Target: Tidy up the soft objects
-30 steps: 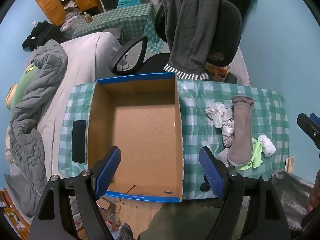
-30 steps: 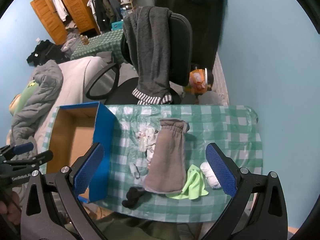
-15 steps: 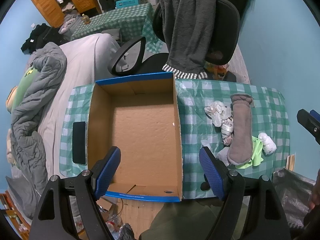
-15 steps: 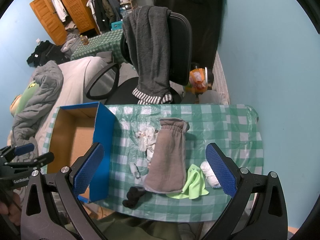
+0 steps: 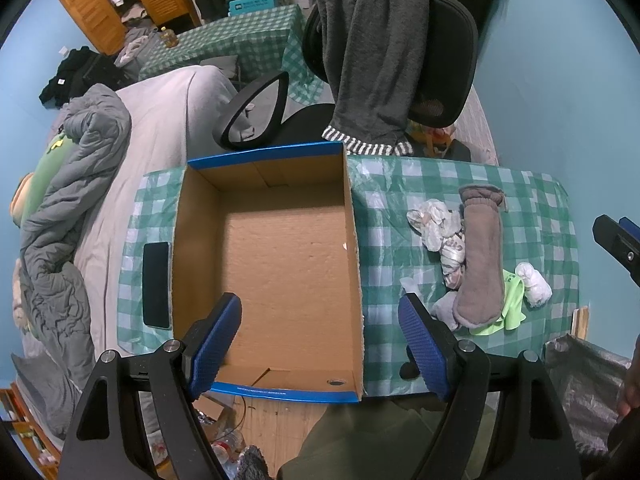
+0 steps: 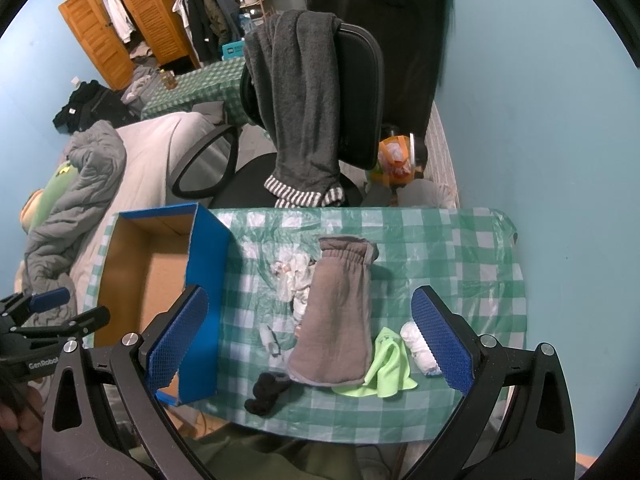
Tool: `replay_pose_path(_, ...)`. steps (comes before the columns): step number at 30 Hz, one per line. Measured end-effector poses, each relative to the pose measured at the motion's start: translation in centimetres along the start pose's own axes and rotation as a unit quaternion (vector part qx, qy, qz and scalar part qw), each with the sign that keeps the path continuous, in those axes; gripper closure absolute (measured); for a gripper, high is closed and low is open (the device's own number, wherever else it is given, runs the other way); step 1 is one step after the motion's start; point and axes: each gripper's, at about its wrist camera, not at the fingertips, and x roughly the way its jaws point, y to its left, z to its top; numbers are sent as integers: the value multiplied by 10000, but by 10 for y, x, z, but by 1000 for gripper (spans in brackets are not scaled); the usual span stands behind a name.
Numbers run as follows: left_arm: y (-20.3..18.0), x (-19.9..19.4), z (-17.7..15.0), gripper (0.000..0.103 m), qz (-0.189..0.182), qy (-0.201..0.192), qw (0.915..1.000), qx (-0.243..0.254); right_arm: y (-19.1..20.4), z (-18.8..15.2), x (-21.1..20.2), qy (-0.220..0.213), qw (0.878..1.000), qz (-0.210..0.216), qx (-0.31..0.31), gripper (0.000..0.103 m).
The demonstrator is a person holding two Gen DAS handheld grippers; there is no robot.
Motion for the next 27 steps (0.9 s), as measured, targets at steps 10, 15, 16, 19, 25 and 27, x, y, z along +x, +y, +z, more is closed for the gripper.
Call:
replay_pose_path(10, 1, 0, 2, 21, 0, 8, 10000, -19, 0, 0, 0, 8, 10000, 1, 3, 2)
replay_pose_path(15, 0, 1, 1, 21, -5, 17, 10000, -18, 0, 0, 1, 16, 10000, 0, 3, 2)
replay_pose_path(16, -1, 0, 0, 21, -9, 24, 10000, -16, 0, 0, 1, 16, 10000, 3, 5, 2)
replay_pose_path(19, -1, 0, 0, 21, -7, 18, 10000, -10, 0, 0, 1, 13, 10000, 0, 6, 2)
replay_pose_path(25, -3, 1, -1, 21, -7, 22, 10000, -5, 0, 0, 1, 21, 10000, 2, 6, 2)
replay_pose_path(27, -3, 0, -2, 21, -7, 25, 10000, -6, 0, 0, 1, 21, 10000, -1, 2, 2)
